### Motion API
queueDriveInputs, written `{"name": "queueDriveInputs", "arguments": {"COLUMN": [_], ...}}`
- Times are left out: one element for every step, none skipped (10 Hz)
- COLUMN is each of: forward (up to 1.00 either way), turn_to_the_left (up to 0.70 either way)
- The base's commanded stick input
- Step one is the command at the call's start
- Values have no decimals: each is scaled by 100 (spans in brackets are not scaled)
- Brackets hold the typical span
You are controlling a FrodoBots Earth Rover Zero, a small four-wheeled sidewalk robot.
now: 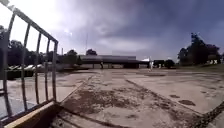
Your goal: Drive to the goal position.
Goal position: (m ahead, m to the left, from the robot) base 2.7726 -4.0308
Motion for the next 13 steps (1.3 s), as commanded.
{"name": "queueDriveInputs", "arguments": {"forward": [70,70,70,70,70,70,70,70,70,70,70,70,70], "turn_to_the_left": [0,0,0,0,0,0,0,-23,-34,-35,-35,-13,-1]}}
